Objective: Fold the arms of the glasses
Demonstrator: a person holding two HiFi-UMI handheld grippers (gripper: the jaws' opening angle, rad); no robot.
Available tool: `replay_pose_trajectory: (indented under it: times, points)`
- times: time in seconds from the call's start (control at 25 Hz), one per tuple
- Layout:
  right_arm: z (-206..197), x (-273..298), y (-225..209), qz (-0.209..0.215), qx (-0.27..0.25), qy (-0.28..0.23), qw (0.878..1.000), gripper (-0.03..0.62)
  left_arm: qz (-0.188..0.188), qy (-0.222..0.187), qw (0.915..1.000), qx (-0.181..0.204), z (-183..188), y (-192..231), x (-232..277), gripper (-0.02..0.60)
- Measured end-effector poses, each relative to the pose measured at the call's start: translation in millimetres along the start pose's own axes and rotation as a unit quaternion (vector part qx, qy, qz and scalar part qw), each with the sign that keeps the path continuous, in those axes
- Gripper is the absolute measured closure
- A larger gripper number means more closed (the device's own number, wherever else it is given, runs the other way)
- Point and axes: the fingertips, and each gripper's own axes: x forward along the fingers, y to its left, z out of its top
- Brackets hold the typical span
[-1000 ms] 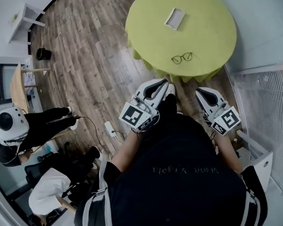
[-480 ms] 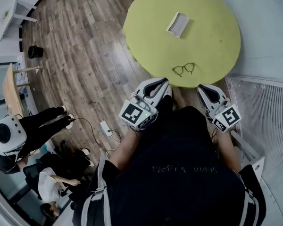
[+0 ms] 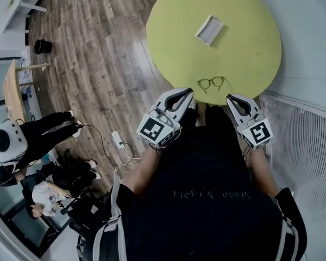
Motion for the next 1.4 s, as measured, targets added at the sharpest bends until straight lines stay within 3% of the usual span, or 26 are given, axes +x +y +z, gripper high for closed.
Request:
replay_pose_trajectory:
  times: [0.32, 0.56, 0.64, 0.8, 1.04, 1.4]
  points:
    - [-18.5, 10.1, -10.1, 0.077, -0.029, 0.044, 0.996, 0.56, 0.047, 0.029, 0.9985, 0.001, -28.6, -6.2, 13.6, 0.554]
    - [-48.7, 18.2, -19.4, 0.135, -0.072, 0.09, 0.984, 0.56, 0.074, 0.041, 0.9964, -0.006, -46.2, -8.1, 26.7, 0.554]
    - [-61.3, 21.2, -18.2, 0.157, -0.119, 0.122, 0.973, 0.56, 0.079, 0.046, 0.9958, -0.006, -49.3, -9.7, 27.2, 0.554]
    - [-93.0, 28.8, -16.7, 0.196, -0.215, 0.179, 0.94, 0.56, 0.092, 0.052, 0.9944, -0.008, -57.5, -10.7, 26.1, 0.554]
    - [-109.6, 40.4, -17.6, 0.218, -0.247, 0.202, 0.922, 0.56, 0.11, 0.055, 0.9922, -0.015, -64.4, -11.0, 18.4, 0.554]
    - [-143.3, 57.2, -21.2, 0.222, -0.329, 0.25, 0.883, 0.56, 0.122, 0.055, 0.9906, -0.026, -74.9, -10.4, 14.2, 0.554]
